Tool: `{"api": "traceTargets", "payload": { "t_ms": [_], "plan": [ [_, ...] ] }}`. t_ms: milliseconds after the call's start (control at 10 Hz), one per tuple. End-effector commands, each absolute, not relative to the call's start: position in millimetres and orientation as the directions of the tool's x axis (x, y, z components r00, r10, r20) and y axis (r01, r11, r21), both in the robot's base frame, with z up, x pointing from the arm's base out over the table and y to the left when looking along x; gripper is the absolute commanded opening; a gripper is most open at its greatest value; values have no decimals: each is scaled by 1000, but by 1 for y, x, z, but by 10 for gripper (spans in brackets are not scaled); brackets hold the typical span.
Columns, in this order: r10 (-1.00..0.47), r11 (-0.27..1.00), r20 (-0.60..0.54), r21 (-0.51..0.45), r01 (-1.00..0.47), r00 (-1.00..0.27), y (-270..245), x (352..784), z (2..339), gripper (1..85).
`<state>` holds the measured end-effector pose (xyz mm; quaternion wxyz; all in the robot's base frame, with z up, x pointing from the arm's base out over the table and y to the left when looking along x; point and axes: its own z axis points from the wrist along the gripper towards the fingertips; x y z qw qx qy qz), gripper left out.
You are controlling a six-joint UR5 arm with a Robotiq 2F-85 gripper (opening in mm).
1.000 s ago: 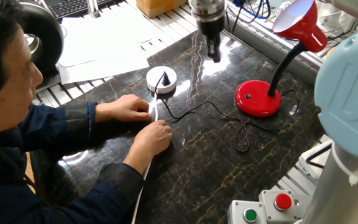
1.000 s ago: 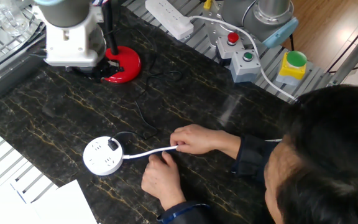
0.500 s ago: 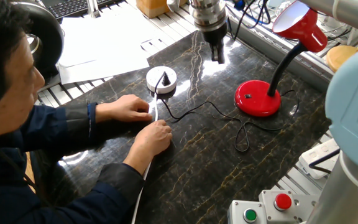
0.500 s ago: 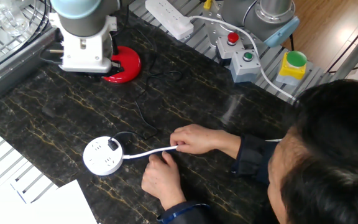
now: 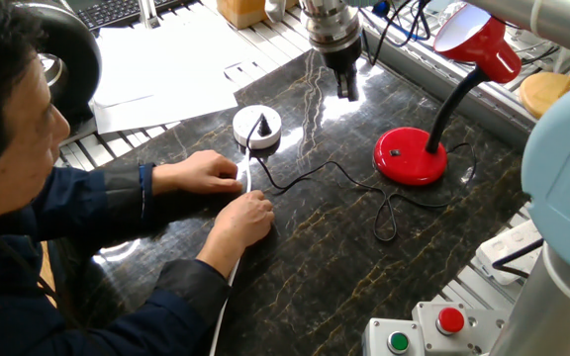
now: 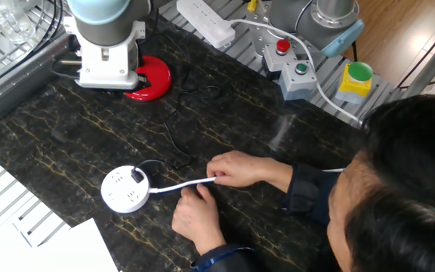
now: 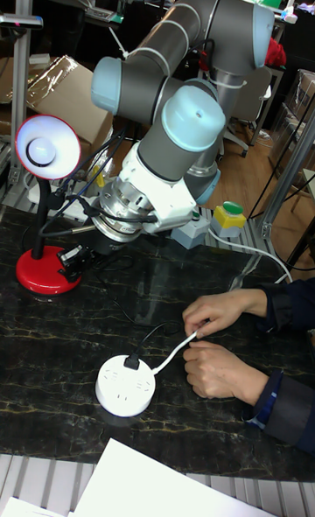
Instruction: Plug in the power cord of the desk lamp, turn on the socket, and light up the desk lamp
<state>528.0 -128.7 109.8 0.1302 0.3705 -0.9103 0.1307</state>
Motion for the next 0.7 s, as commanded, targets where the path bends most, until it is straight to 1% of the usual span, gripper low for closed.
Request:
{"api": "traceTargets", "payload": {
  "t_ms": [0, 200, 400, 600],
  "plan": [
    [-640, 701, 358, -89, -707, -680, -122, 516, 114, 20],
    [-620, 712, 344, -131, -690, -705, -126, 524, 114, 20],
    [-617, 728, 310, -124, -674, -723, -118, 528, 110, 20],
    [-571, 762, 332, -126, -635, -751, -120, 520, 112, 20]
  ]
}}
